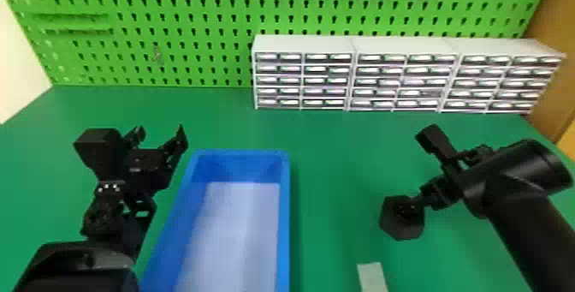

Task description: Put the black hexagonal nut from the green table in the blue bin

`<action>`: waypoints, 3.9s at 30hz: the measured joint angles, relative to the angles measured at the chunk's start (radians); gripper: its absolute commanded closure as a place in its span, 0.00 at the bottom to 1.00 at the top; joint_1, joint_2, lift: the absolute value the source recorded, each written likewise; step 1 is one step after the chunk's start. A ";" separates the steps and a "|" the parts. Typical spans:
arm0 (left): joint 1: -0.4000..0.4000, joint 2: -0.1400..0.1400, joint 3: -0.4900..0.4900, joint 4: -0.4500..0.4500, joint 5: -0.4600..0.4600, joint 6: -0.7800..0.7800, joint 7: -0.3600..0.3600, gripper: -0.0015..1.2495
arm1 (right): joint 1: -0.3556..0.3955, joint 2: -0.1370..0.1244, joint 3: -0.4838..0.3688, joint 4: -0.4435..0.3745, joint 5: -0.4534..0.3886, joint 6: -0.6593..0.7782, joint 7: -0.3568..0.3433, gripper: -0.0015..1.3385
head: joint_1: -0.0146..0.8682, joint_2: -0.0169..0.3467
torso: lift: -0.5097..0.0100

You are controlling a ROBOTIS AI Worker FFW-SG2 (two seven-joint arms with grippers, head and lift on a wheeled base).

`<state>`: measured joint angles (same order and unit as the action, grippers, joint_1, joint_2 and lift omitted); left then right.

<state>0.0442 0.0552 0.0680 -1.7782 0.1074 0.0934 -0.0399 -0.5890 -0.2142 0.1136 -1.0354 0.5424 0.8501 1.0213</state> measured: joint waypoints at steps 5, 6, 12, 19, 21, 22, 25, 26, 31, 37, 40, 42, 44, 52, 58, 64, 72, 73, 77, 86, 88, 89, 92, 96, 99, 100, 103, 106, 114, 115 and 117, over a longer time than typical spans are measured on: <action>-0.001 0.000 0.001 0.002 0.000 -0.003 0.000 0.37 | 0.000 -0.002 0.003 0.017 -0.009 -0.004 -0.003 0.14 | 0.76 0.20 | 0.80; -0.001 0.000 0.001 0.003 0.000 -0.004 0.000 0.37 | 0.000 -0.002 0.002 0.022 -0.012 -0.005 -0.003 0.16 | 0.76 0.20 | 0.80; -0.003 0.000 0.000 0.007 0.001 -0.009 0.000 0.37 | 0.000 -0.002 -0.001 0.039 -0.021 -0.001 -0.007 0.56 | 0.76 0.20 | 0.80; -0.004 0.000 0.000 0.009 0.001 -0.010 0.000 0.37 | 0.002 -0.003 -0.004 0.042 -0.037 0.018 -0.020 0.65 | 0.76 0.20 | 0.80; -0.004 0.000 0.000 0.009 0.001 -0.011 0.000 0.37 | 0.006 -0.003 -0.008 0.043 -0.043 0.020 -0.021 0.65 | 0.76 0.20 | 0.80; -0.004 0.000 0.000 0.009 0.001 -0.011 0.000 0.37 | 0.008 -0.004 -0.010 0.043 -0.045 0.021 -0.021 0.65 | 0.76 0.20 | 0.80; -0.003 0.000 0.000 0.009 0.001 -0.011 0.000 0.37 | 0.016 -0.004 -0.021 0.041 -0.052 0.021 -0.021 0.66 | 0.76 0.20 | 0.80; -0.002 0.000 0.000 0.009 0.001 -0.011 0.000 0.37 | 0.020 -0.004 -0.025 0.040 -0.054 0.021 -0.021 0.66 | 0.76 0.20 | 0.80; 0.001 0.000 -0.001 0.009 0.003 -0.011 -0.001 0.37 | 0.039 -0.004 -0.045 0.030 -0.061 0.020 -0.020 0.66 | 0.76 0.20 | 0.80; 0.003 0.000 -0.002 0.009 0.003 -0.011 0.000 0.37 | 0.057 -0.005 -0.074 0.013 -0.073 0.020 -0.019 0.66 | 0.76 0.20 | 0.80; 0.004 0.000 -0.003 0.009 0.003 -0.011 0.000 0.37 | 0.063 -0.006 -0.090 0.002 -0.077 0.020 -0.019 0.66 | 0.76 0.20 | 0.80; 0.005 0.000 -0.004 0.009 0.003 -0.011 0.000 0.37 | 0.067 -0.006 -0.104 -0.010 -0.082 0.020 -0.020 0.66 | 0.76 0.20 | 0.80; 0.005 0.000 -0.006 0.009 0.002 -0.011 0.000 0.37 | 0.074 -0.006 -0.121 -0.028 -0.091 0.020 -0.020 0.66 | 0.76 0.20 | 0.80; 0.006 0.000 -0.008 0.011 0.001 -0.011 0.000 0.37 | 0.101 0.000 -0.177 -0.120 -0.121 0.028 -0.020 0.66 | 0.76 0.20 | 0.80; 0.009 0.000 -0.010 0.012 0.000 -0.011 0.000 0.37 | 0.114 0.005 -0.205 -0.161 -0.133 0.032 -0.020 0.66 | 0.76 0.20 | 0.80; 0.009 0.000 -0.012 0.013 0.000 -0.011 0.000 0.37 | 0.129 0.008 -0.229 -0.184 -0.143 0.033 -0.020 0.66 | 0.76 0.20 | 0.80; 0.008 0.000 -0.014 0.013 0.000 -0.011 0.000 0.37 | 0.148 0.016 -0.265 -0.214 -0.167 0.033 -0.020 0.70 | 0.76 0.20 | 0.80; 0.008 0.000 -0.014 0.013 0.000 -0.011 0.000 0.37 | 0.148 0.017 -0.270 -0.218 -0.172 0.033 -0.020 0.70 | 0.76 0.20 | 0.80; 0.008 0.000 -0.015 0.013 0.000 -0.011 0.000 0.37 | 0.150 0.022 -0.286 -0.237 -0.192 0.031 -0.020 0.70 | 0.76 0.20 | 0.80; 0.008 0.000 -0.016 0.013 -0.001 -0.011 0.000 0.37 | 0.152 0.023 -0.292 -0.309 -0.260 0.030 -0.021 0.70 | 0.76 0.20 | 0.80; 0.008 0.000 -0.016 0.013 -0.001 -0.011 0.000 0.37 | 0.152 0.023 -0.290 -0.330 -0.276 0.030 -0.021 0.70 | 0.76 0.20 | 0.80; 0.008 0.000 -0.016 0.013 -0.001 -0.011 0.000 0.37 | 0.152 0.023 -0.288 -0.342 -0.283 0.031 -0.021 0.70 | 0.76 0.20 | 0.80; 0.008 0.000 -0.017 0.013 -0.001 -0.011 0.000 0.37 | 0.151 0.023 -0.280 -0.388 -0.312 0.033 -0.023 0.70 | 0.76 0.20 | 0.80; 0.008 0.000 -0.017 0.013 -0.001 -0.011 0.000 0.37 | 0.151 0.024 -0.269 -0.446 -0.349 0.038 -0.036 0.70 | 0.76 0.20 | 0.80; 0.008 0.000 -0.017 0.013 -0.001 -0.011 0.000 0.37 | 0.153 0.024 -0.263 -0.489 -0.375 0.045 -0.045 0.70 | 0.76 0.20 | 0.80; 0.008 0.000 -0.017 0.013 -0.001 -0.011 0.000 0.37 | 0.154 0.024 -0.261 -0.500 -0.382 0.047 -0.046 0.70 | 0.76 0.20 | 0.80; 0.008 0.000 -0.017 0.013 -0.001 -0.011 0.000 0.37 | 0.155 0.024 -0.256 -0.536 -0.401 0.055 -0.050 0.70 | 0.76 0.20 | 0.80; 0.008 0.000 -0.017 0.013 -0.001 -0.011 0.000 0.37 | 0.156 0.025 -0.251 -0.567 -0.413 0.063 -0.052 0.70 | 0.76 0.20 | 0.80; 0.006 0.000 -0.016 0.013 -0.001 -0.015 0.001 0.37 | 0.163 0.030 -0.236 -0.634 -0.457 0.078 -0.064 0.70 | 0.76 0.20 | 0.80; 0.006 0.000 -0.016 0.013 -0.001 -0.015 0.002 0.37 | 0.164 0.031 -0.234 -0.641 -0.461 0.080 -0.065 0.70 | 0.76 0.20 | 0.80; 0.005 0.000 -0.015 0.013 -0.002 -0.016 0.005 0.37 | 0.166 0.033 -0.227 -0.656 -0.472 0.084 -0.068 0.70 | 0.76 0.20 | 0.80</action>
<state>0.0495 0.0552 0.0526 -1.7656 0.1059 0.0771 -0.0354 -0.4226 -0.1816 -0.1135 -1.6913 0.0700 0.9341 0.9532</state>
